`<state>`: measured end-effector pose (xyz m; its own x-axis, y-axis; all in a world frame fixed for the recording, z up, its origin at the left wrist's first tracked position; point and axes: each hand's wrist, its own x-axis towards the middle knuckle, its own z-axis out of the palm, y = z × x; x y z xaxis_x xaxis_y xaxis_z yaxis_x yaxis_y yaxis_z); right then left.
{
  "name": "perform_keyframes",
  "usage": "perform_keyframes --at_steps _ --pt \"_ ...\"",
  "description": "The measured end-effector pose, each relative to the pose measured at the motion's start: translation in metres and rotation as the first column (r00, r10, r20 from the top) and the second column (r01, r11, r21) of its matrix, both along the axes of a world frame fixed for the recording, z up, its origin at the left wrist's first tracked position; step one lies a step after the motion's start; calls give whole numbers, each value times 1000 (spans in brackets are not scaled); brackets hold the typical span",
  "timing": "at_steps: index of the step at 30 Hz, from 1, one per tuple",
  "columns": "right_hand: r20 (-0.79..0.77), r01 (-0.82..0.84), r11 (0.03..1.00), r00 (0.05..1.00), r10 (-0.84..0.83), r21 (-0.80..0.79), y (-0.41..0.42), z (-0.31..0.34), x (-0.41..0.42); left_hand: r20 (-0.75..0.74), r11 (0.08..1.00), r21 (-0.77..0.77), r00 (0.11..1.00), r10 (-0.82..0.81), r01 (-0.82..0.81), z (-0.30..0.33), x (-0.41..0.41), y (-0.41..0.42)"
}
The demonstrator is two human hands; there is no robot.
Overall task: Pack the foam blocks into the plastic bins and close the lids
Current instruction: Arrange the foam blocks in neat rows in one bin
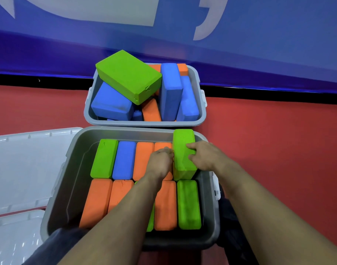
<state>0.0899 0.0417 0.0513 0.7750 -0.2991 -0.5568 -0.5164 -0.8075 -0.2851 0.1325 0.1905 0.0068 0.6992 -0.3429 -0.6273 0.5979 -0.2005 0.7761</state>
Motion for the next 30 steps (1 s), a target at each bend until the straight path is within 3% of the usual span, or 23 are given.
perform_keyframes --at_steps 7,12,22,24,26,30 --pt "102 122 991 987 -126 45 13 -17 -18 -88 998 -40 995 -52 48 -3 -2 -4" --pt "73 231 969 969 -238 94 10 -29 -25 -115 992 -48 986 -120 115 -4 -9 -5" --pt "47 217 963 973 -227 159 8 -49 -13 -66 994 -12 992 -108 107 -22 -13 -3" --pt "70 347 882 919 -387 318 5 -52 -14 -12 992 21 992 -126 126 -27 -14 1" --pt "-6 524 720 810 -586 455 4 -54 -15 45 993 37 993 -112 110 -26 -16 7" --pt "-236 651 510 717 -656 562 3 -67 -19 76 984 130 989 -130 120 -24 -5 3"
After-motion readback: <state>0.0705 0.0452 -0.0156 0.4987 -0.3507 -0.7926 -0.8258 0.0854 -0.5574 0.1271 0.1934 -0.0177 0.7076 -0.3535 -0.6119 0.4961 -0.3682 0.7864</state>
